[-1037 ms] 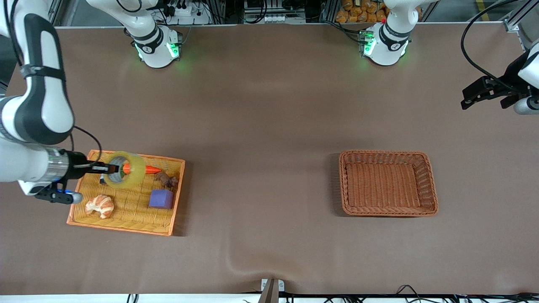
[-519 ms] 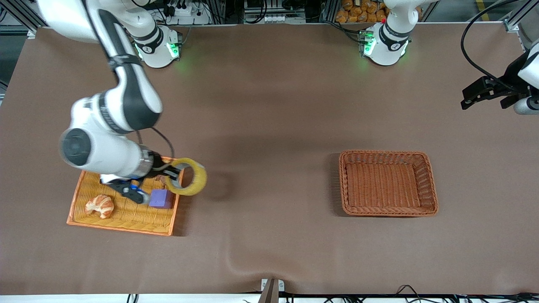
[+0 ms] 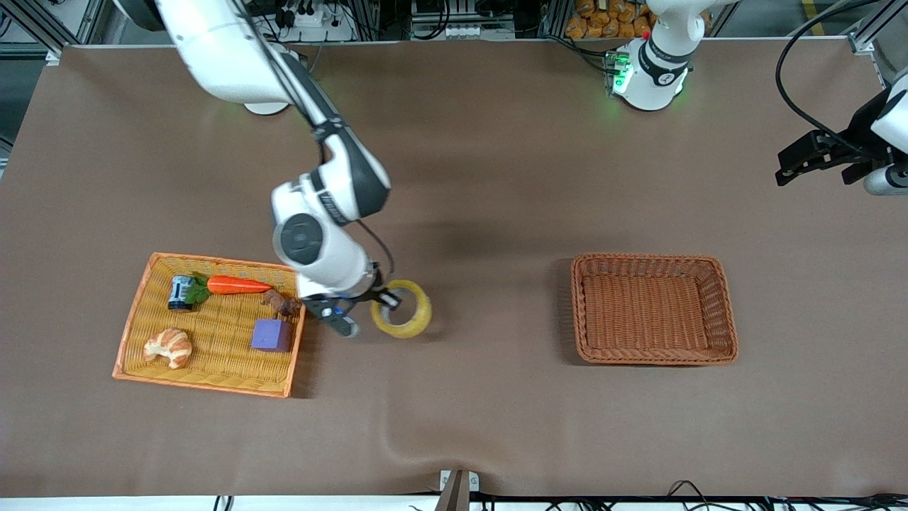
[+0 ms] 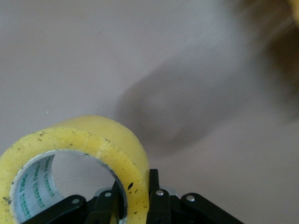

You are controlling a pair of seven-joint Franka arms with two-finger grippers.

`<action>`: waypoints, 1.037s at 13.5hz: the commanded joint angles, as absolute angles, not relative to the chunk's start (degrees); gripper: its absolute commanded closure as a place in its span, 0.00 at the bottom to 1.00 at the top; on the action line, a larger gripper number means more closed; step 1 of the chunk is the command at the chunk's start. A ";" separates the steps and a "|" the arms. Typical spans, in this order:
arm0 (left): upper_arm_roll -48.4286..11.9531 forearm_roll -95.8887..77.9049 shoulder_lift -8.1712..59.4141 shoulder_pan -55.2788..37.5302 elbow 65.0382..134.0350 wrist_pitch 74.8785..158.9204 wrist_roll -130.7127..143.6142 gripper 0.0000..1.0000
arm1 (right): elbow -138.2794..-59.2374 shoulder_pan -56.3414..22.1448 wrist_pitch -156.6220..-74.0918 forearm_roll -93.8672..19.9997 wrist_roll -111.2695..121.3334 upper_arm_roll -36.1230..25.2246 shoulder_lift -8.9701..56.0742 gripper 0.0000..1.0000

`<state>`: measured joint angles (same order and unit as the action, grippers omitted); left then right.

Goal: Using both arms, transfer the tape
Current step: 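Carry the tape roll with the right gripper toward the table middle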

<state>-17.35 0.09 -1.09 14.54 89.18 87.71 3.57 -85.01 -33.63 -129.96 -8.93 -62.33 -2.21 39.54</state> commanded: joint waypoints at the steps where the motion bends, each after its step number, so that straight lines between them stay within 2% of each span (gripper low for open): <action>1: -17.40 -0.62 -0.79 14.94 88.24 86.75 2.02 0.00 | -84.20 -38.39 -135.43 -2.58 -71.51 -2.90 42.79 0.92; 4: -17.40 -0.62 -0.70 14.94 88.24 86.75 2.02 0.00 | -84.02 -41.91 -136.40 2.19 -77.15 -2.81 45.25 0.90; 6: -17.40 -0.88 -0.70 14.94 88.24 86.75 2.20 0.00 | -83.67 -43.24 -141.12 2.29 -81.62 -3.08 47.02 0.76; 7: -17.40 -0.97 -0.70 14.94 88.24 86.75 2.28 0.00 | -83.76 -43.24 -142.72 2.29 -83.22 -3.08 47.46 0.60; 9: -17.40 -1.05 -0.79 14.94 88.24 86.75 1.93 0.00 | -83.67 -43.24 -142.91 2.37 -83.58 -3.16 47.64 0.00; 14: -17.32 -1.06 -1.14 15.03 88.24 86.75 2.02 0.00 | -83.50 -40.09 -142.03 1.41 -82.79 -3.25 45.71 0.00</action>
